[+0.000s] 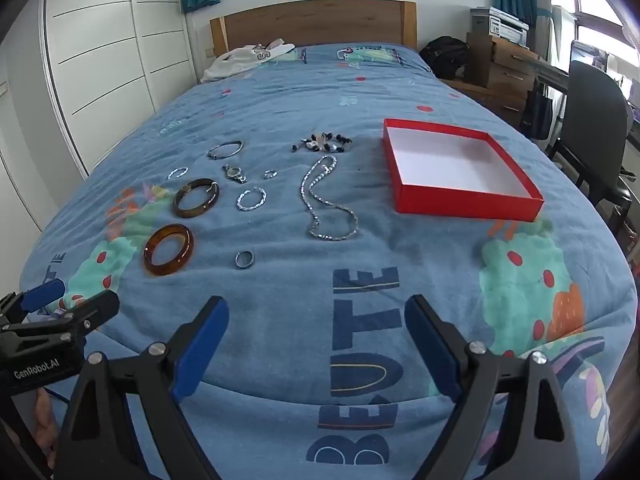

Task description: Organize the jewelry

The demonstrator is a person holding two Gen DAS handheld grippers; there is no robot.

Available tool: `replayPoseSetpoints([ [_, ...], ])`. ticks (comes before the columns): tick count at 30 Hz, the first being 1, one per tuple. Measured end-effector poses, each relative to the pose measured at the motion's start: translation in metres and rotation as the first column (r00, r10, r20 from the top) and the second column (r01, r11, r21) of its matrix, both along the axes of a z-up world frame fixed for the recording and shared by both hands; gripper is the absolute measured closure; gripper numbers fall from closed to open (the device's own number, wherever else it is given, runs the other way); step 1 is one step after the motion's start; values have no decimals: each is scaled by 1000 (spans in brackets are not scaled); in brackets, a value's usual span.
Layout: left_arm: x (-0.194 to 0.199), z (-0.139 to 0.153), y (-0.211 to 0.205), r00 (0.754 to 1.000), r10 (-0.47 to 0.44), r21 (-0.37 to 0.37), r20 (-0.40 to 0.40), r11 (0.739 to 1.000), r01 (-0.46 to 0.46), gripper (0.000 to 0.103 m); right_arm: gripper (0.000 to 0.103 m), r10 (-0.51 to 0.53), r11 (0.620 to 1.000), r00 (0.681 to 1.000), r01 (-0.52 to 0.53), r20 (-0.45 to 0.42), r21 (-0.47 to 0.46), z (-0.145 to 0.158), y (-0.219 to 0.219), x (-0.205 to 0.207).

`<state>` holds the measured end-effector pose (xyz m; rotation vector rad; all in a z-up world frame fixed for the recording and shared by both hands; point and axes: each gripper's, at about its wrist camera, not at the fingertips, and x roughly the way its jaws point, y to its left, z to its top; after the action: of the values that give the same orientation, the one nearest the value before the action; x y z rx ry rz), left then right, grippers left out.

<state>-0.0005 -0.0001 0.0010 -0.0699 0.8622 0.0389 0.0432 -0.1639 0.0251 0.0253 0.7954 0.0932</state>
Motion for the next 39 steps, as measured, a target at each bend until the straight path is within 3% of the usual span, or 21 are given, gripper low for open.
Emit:
replayPoseSetpoints([
  [9,18,0,-5,1000,-12,16,-28,1000,12,1,13,-2,1000,1000,2,-10,21,0,-1,13],
  [39,61,-14,-5,999,-16,33,-46,999,17,1,13,0,998,1000,0,-10,-57,-15,2,55],
])
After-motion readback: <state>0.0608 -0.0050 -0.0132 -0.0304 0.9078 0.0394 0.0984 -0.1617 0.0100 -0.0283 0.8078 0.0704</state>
